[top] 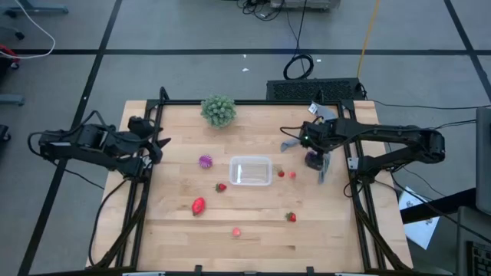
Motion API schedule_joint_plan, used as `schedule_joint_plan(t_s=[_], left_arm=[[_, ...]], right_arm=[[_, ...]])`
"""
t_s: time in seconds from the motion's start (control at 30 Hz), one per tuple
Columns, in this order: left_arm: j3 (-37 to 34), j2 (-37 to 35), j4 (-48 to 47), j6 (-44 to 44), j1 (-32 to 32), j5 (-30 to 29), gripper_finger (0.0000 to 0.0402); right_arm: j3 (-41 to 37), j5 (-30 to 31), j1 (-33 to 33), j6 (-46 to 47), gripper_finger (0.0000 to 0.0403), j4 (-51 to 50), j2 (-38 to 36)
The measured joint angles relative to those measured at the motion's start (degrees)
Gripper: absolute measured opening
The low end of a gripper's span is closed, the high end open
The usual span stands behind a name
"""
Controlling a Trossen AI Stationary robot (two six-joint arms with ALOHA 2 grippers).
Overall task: Pick and placing Produce into tupperware
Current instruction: Put the grapes into the transparent container
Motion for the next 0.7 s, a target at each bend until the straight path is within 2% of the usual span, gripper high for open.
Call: schedule_joint_plan(t_s=[0.2, 0.5, 0.7], left_arm=[[-0.6, 0.0, 0.1, 0.1, 0.0, 0.0, 0.0243], [-0.6, 0.0, 0.4, -0.4, 0.0, 0.0, 0.0243], [-0.6, 0.0, 0.4, -0.4, 0.0, 0.0, 0.0243]], right_arm=[[0.5, -3.0, 3.0, -7.7, 0.0275, -1.0, 0.0], [0.5, -2.4, 4.7, -30.8, 0.0275, 1.1, 0.0], [0.5, 2.6, 4.7, -42.4, 0.0275, 1.1, 0.0]])
